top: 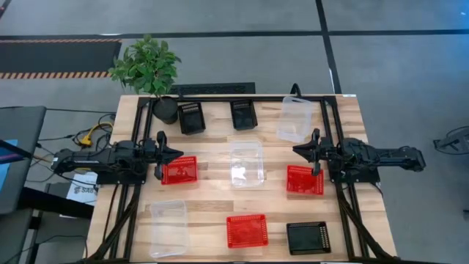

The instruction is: Stack baskets by color

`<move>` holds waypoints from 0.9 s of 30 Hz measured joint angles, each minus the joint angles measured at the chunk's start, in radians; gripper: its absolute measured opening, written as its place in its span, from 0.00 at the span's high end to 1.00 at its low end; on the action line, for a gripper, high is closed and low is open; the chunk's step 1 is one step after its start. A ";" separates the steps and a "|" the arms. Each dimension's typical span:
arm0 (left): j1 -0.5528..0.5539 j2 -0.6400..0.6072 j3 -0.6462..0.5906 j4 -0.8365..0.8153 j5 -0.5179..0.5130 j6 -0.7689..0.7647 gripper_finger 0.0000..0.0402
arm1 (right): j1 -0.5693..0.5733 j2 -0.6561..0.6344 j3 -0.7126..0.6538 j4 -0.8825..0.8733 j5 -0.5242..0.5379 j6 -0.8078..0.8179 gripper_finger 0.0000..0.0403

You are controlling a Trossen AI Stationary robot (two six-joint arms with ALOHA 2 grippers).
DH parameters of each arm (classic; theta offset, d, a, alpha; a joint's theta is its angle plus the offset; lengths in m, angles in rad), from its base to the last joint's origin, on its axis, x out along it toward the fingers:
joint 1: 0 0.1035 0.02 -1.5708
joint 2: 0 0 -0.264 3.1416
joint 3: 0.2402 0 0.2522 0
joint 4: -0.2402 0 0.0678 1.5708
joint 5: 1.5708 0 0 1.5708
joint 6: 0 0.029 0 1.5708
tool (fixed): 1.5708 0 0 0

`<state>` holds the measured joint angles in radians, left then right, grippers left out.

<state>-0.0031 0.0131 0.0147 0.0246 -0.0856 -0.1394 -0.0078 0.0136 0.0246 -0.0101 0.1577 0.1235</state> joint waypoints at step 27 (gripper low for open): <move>0.000 0.000 0.000 0.079 -0.072 -0.249 1.00 | -0.023 0.000 -0.007 0.085 0.006 -0.158 0.84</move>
<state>-0.0029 0.0132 0.0147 0.1036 -0.1576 -0.3886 -0.0313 0.0139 0.0177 0.0753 0.1635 -0.0340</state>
